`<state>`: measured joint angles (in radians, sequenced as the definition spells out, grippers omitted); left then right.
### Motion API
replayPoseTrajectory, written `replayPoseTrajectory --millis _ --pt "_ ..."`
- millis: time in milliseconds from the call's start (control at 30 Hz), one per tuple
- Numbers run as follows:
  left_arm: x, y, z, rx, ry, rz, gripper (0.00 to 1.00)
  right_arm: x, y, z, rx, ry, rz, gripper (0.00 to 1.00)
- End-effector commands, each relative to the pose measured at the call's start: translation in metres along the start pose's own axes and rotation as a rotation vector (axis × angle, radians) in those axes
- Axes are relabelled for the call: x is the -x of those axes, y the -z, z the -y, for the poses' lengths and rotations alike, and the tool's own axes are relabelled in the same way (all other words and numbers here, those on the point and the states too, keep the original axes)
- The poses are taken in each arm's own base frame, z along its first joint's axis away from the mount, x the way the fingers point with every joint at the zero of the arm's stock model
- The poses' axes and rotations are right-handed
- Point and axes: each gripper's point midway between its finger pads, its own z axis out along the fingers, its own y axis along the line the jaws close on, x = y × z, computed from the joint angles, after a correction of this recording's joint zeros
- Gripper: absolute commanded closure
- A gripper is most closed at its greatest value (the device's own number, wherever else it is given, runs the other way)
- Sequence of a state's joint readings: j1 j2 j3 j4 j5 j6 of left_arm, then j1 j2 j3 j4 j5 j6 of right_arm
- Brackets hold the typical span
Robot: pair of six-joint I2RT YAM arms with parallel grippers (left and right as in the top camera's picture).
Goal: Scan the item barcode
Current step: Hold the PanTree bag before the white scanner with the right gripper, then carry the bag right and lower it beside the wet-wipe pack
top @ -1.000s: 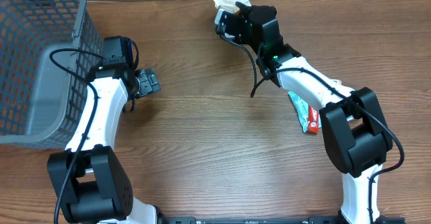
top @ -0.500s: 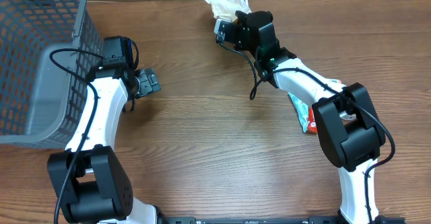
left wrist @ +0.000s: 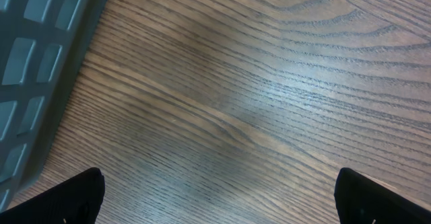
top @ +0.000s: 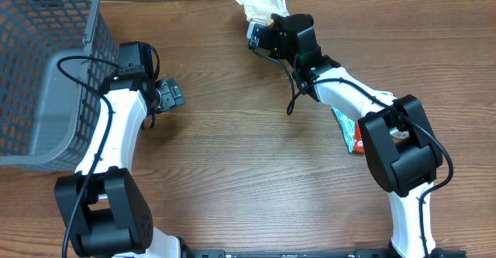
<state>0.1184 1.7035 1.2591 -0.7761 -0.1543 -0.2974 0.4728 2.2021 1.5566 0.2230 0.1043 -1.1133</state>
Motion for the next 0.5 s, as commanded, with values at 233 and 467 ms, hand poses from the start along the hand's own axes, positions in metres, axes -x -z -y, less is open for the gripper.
replayPoseTrajectory --millis 233,467 --pt "0.011 0.012 0.000 -0.003 0.024 0.045 0.01 0.012 0.006 0.023 -0.046 -0.172 0.032 0.97" --pt "0.011 0.012 0.000 -0.003 0.024 0.045 0.00 0.051 0.060 0.098 -0.152 -0.333 0.124 0.97"
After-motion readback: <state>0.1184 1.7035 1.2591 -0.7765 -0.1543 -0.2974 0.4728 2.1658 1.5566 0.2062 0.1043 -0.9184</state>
